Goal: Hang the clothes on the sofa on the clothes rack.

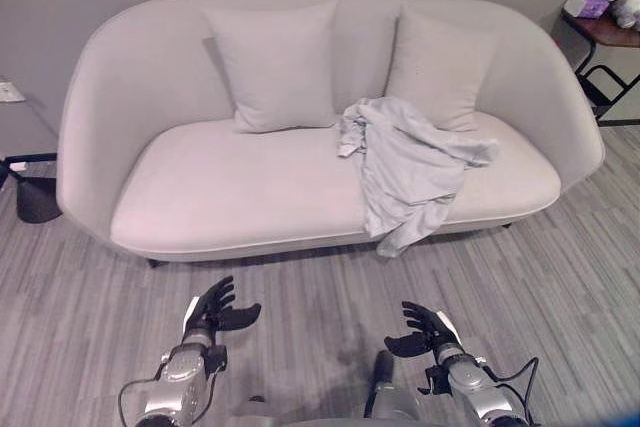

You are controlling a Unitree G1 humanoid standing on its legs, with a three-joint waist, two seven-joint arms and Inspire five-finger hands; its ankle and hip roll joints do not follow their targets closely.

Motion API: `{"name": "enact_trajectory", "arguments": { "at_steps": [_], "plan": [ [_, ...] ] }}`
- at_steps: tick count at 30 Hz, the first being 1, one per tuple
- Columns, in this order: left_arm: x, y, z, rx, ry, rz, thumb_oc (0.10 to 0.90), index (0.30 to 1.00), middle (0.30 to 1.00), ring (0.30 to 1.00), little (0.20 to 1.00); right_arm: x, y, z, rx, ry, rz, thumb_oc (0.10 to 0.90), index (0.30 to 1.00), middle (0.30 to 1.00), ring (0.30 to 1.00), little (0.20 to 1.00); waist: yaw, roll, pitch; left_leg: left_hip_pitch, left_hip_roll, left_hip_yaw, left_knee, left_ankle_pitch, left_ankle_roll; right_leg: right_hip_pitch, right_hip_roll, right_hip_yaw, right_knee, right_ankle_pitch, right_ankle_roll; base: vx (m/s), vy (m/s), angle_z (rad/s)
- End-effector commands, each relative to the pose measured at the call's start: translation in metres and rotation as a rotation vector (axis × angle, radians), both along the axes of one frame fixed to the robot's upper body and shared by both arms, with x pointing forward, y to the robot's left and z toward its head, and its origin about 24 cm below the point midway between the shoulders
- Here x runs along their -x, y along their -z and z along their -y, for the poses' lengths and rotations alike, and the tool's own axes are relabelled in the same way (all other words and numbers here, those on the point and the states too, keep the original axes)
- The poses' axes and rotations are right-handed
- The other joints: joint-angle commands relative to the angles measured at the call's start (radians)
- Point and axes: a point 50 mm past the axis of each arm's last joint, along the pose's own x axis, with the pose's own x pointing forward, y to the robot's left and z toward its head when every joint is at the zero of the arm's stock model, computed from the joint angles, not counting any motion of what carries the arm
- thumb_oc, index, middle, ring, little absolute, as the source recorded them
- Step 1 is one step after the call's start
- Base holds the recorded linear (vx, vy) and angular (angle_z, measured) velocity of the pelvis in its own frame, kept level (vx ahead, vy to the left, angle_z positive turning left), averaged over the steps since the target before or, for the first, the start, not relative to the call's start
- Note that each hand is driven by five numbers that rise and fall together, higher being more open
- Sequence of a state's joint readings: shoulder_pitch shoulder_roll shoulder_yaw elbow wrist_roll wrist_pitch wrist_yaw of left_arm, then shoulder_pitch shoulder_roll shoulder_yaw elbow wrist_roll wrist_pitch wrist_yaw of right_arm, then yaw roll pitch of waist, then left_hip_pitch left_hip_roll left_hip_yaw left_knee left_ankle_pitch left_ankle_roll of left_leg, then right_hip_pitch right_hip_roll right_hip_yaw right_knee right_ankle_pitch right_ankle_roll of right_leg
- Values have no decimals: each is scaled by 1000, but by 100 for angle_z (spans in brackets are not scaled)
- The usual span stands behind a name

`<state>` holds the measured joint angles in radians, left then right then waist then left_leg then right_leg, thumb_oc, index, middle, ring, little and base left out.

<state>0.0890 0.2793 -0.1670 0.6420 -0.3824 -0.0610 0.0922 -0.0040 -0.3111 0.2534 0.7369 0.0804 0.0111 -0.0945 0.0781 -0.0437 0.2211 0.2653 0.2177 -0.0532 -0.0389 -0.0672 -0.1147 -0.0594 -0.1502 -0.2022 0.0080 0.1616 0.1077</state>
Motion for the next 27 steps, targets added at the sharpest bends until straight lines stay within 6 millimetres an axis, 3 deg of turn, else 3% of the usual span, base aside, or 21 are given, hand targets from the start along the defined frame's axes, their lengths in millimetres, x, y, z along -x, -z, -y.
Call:
{"name": "enact_trajectory", "arguments": {
  "at_steps": [1, 2, 3, 4, 5, 6, 7, 8, 9, 12, 14, 18, 21, 23, 24, 27],
  "plan": [
    [-47, -44, 12, 27, 79, 281, 800, 900, 900, 900, 900, -25, -27, 7, 40, -39, 173, 800, 900, 900, 900, 900, -3, -50, 2, -156, 81, 9, 107, 148, -7, 88, -42, 8, -31, -91, 26, 134, -716, 24],
    [-48, -45, 15, 41, 85, 289, 800, 900, 900, 900, 900, -22, -26, 11, 46, -28, 164, 800, 900, 900, 900, 900, -7, -54, 10, -201, 74, 9, 186, 170, 13, 119, -27, -19, -48, -101, 4, 51, -316, 41],
    [-48, -45, 15, 41, 85, 289, 800, 900, 900, 900, 900, -22, -26, 11, 46, -28, 164, 800, 900, 900, 900, 900, -7, -54, 10, -202, 74, 8, 187, 169, 13, 119, -27, -20, -48, -101, 4, 59, -551, 53],
    [-48, -45, 18, 61, 68, 287, 800, 900, 900, 900, 900, -23, -27, 15, 65, -25, 164, 800, 900, 900, 900, 900, 2, -79, 41, -288, 59, 57, 356, 191, 47, 175, 0, -47, -84, -113, -29, 23, -384, 24],
    [-48, -45, 18, 61, 68, 287, 800, 900, 900, 900, 900, -23, -27, 15, 65, -25, 164, 800, 900, 900, 900, 900, 1, -78, 41, -295, 60, 55, 366, 185, 48, 174, 1, -48, -84, -112, -28, 98, -575, 39],
    [-45, -42, 18, 66, 58, 275, 800, 900, 900, 900, 900, -24, -28, 15, 73, -47, 158, 800, 900, 900, 900, 900, 29, -87, 49, -343, -73, 7, 410, 73, 69, 183, 15, -17, -95, -131, -31, 141, -253, 21],
    [-44, -42, 21, 76, 64, 277, 800, 900, 900, 900, 900, -28, -31, 18, 74, -43, 172, 800, 900, 900, 900, 900, 26, -90, 43, -352, -123, 14, 355, 23, 77, 191, 13, -18, -95, -136, -27, 212, -325, -27],
    [-45, -42, 22, 68, 79, 276, 800, 900, 900, 900, 900, -30, -34, 18, 68, -38, 186, 800, 900, 900, 900, 900, 19, -83, 35, -342, -130, 60, 279, 18, 82, 187, 23, -27, -95, -144, -22, 260, -154, -79],
    [-43, -40, 26, 67, 108, 267, 800, 900, 900, 900, 900, -31, -35, 21, 72, -15, 194, 800, 900, 900, 900, 900, 20, -56, 18, -341, -158, 132, 127, 75, 95, 191, 47, -38, -95, -167, -22, 264, -103, -72],
    [-44, -39, 28, 55, 117, 256, 800, 900, 900, 900, 900, -34, -32, 20, 78, 4, 189, 800, 900, 900, 900, 900, 37, -21, 11, -405, -232, 106, -25, 175, 77, 222, 96, -37, -95, -200, -30, 240, -50, -20],
    [-46, -39, 28, 59, 107, 260, 800, 900, 900, 900, 900, -38, -33, 14, 67, -7, 196, 800, 900, 900, 900, 900, 49, -12, 9, -442, -247, 108, -33, 204, 57, 252, 115, -25, -95, -223, -38, 275, -5, 2],
    [-40, -35, 28, 71, 82, 242, 800, 900, 900, 900, 900, -33, -27, 3, 57, -58, 164, 800, 900, 900, 900, 900, 61, -15, -21, -394, -262, 80, -33, 205, 94, 303, 113, -3, -95, -250, -28, 270, 74, 7],
    [-40, -37, 25, 59, 81, 244, 800, 900, 900, 900, 900, -29, -23, -8, 26, -81, 157, 800, 900, 900, 900, 900, 67, -45, -30, -311, -274, 87, -26, 162, 134, 276, 58, 15, 120, -259, 13, 318, 165, -39],
    [-44, -39, 24, 45, 92, 250, 800, 900, 900, 900, 900, -29, -25, -13, 12, -93, 169, 800, 900, 900, 900, 900, 46, -50, -5, -249, -276, 86, -26, 131, 157, 169, 18, 33, 371, -171, 53, 194, 160, -42],
    [-46, -41, 23, 37, 98, 255, 800, 900, 900, 900, 900, -29, -26, -14, 3, -85, 175, 800, 900, 900, 900, 900, 31, -45, 6, -228, -270, 79, -28, 124, 165, 122, 9, 37, 465, -118, 53, 172, 117, -37],
    [-51, -47, 18, 9, 113, 275, 800, 900, 900, 900, 900, -21, -22, -12, -11, -56, 161, 800, 900, 900, 900, 900, 14, -41, 11, -183, -253, 49, -45, 94, 174, 33, -43, 23, 596, -83, 33, 257, 19, 19]
  ]
}}
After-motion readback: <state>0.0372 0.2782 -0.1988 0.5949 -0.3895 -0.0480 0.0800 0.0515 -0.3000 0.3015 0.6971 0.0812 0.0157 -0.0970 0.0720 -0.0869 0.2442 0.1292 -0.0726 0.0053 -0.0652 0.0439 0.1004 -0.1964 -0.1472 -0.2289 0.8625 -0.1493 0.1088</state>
